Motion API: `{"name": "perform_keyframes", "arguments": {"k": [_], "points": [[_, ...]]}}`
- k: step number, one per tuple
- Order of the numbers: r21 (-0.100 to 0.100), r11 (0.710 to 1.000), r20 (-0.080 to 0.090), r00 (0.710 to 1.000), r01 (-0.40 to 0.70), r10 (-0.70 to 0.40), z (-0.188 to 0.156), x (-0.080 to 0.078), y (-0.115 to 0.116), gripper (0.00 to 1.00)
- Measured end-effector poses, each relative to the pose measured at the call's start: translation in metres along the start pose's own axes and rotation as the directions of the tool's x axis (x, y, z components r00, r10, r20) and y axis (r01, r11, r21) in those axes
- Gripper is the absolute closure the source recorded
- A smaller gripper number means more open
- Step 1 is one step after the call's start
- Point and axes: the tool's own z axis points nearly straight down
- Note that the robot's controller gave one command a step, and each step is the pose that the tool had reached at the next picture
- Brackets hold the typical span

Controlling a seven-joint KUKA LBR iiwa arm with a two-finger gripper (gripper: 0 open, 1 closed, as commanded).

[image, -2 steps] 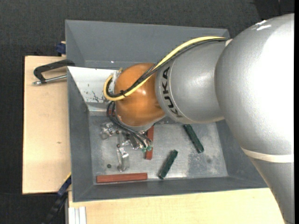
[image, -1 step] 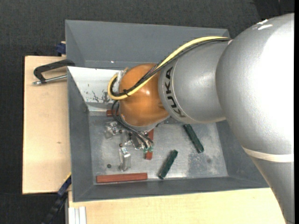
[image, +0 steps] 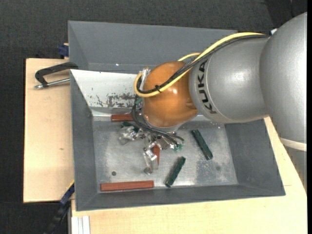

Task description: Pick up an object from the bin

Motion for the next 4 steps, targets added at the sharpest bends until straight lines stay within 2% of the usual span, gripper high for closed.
{"name": "perform_keyframes", "arguments": {"k": [1, 2, 3, 4], "points": [[0.001, 0.999, 0.003, 0.999, -0.048, 0.048, -0.005, -0.011, -0.046, 1.0], [0.0, 0.999, 0.002, 0.999, -0.048, 0.048, -0.005, -0.011, -0.046, 0.0], [0.0, 0.999, 0.001, 0.999, -0.049, 0.049, -0.005, -0.011, -0.046, 0.0], [0.001, 0.995, 0.005, 0.995, 0.097, -0.097, 0.005, -0.01, -0.059, 0.0]]}}
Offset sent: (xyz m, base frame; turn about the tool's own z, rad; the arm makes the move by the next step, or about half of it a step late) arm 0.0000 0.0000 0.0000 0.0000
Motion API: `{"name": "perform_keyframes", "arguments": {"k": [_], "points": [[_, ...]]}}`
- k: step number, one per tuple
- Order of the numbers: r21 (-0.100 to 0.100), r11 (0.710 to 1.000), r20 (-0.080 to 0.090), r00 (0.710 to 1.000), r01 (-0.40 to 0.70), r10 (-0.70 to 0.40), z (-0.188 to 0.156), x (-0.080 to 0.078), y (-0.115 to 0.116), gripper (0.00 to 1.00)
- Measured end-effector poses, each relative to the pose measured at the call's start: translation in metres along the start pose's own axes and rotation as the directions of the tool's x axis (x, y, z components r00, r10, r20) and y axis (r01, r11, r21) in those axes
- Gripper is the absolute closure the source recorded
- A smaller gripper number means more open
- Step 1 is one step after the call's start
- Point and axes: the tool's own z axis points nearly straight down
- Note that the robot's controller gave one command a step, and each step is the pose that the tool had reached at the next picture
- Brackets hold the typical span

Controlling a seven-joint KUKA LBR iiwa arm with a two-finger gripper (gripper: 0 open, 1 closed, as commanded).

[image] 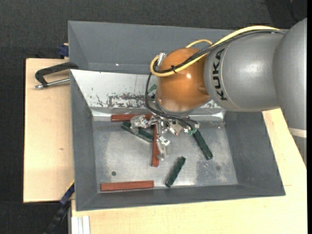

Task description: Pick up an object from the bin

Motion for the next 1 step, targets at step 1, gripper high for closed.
{"name": "perform_keyframes", "arguments": {"k": [1], "points": [[-0.005, 0.886, -0.005, 0.886, 0.464, -0.464, 0.0245, 0.0195, -0.0106, 1.0]]}}
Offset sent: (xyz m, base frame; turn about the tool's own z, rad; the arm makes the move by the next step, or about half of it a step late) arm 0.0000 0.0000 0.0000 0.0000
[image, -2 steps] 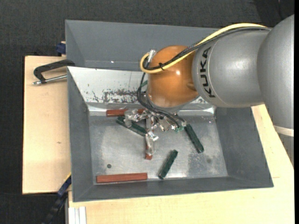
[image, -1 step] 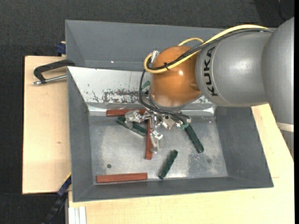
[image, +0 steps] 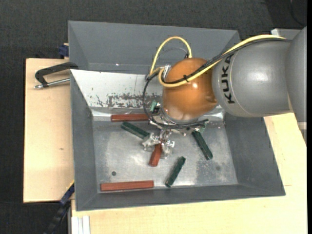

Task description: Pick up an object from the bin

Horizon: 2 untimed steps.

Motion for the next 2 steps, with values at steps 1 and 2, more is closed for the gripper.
{"name": "perform_keyframes", "arguments": {"k": [1, 2], "points": [[0.0, 1.0, 0.0, 1.0, 0.0, 0.0, 0.0, 0.0, 0.0, 1.0], [-0.005, 1.0, -0.002, 1.0, -0.009, 0.009, -0.04, 0.004, -0.001, 1.0]]}}
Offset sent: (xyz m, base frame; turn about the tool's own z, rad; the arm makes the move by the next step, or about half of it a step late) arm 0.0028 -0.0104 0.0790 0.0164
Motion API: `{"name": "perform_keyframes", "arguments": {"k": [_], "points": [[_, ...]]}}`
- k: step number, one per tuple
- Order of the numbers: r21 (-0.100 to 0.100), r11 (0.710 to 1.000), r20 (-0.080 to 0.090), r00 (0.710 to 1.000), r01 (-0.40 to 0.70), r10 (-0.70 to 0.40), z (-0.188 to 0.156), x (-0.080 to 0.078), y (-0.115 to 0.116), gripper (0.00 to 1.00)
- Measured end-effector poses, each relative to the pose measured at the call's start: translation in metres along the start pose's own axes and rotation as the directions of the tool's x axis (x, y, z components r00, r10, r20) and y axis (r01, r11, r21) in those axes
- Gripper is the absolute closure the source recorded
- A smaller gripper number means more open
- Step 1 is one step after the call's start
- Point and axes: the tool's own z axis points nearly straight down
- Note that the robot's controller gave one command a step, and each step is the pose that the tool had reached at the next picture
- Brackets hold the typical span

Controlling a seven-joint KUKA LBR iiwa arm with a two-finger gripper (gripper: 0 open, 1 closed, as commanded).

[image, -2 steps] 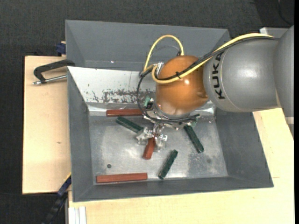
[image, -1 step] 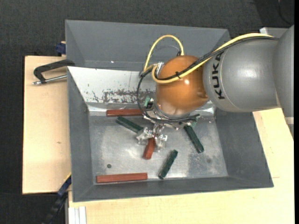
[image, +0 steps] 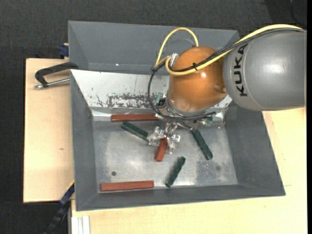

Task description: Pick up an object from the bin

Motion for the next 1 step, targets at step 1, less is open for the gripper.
{"name": "perform_keyframes", "arguments": {"k": [1], "points": [[0.008, 1.0, 0.005, 1.0, -0.018, 0.018, -0.1324, -0.0044, -0.0027, 1.0]]}}
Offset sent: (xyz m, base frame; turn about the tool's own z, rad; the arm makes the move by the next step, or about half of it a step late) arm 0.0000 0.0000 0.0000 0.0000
